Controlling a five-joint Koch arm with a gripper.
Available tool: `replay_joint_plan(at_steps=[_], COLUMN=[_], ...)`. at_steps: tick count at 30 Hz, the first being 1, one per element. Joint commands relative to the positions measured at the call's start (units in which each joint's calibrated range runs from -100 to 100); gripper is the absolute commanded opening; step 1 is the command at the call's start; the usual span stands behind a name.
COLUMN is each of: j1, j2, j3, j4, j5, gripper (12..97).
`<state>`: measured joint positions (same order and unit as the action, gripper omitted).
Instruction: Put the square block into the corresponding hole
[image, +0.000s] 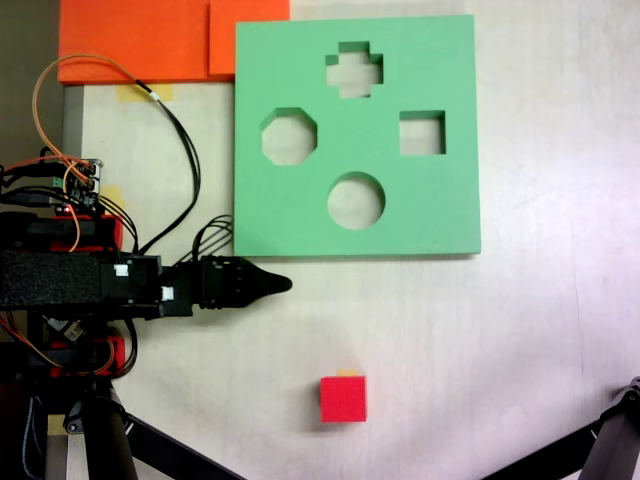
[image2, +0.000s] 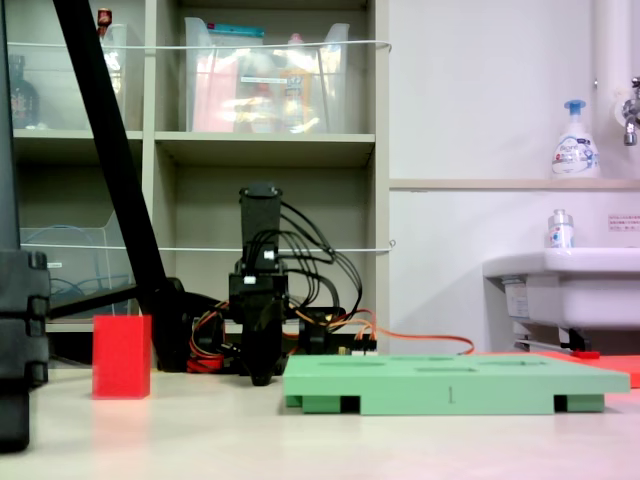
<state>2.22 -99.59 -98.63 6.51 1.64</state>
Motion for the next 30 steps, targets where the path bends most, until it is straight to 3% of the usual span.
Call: replay_joint_plan(at_steps=[1,22,27,30], j1=[0.0,0.0,-3.6,-5.5], j2=[-0.4,-0.4,-0.4,-0.4], j3=[-1.4,-1.4,-1.4,-1.4], j4=[-5.0,-5.1,-5.0,-4.6], j5=[-0.2,-0.2,7.5,20.8], gripper=[49.4,47.9,49.8,49.9])
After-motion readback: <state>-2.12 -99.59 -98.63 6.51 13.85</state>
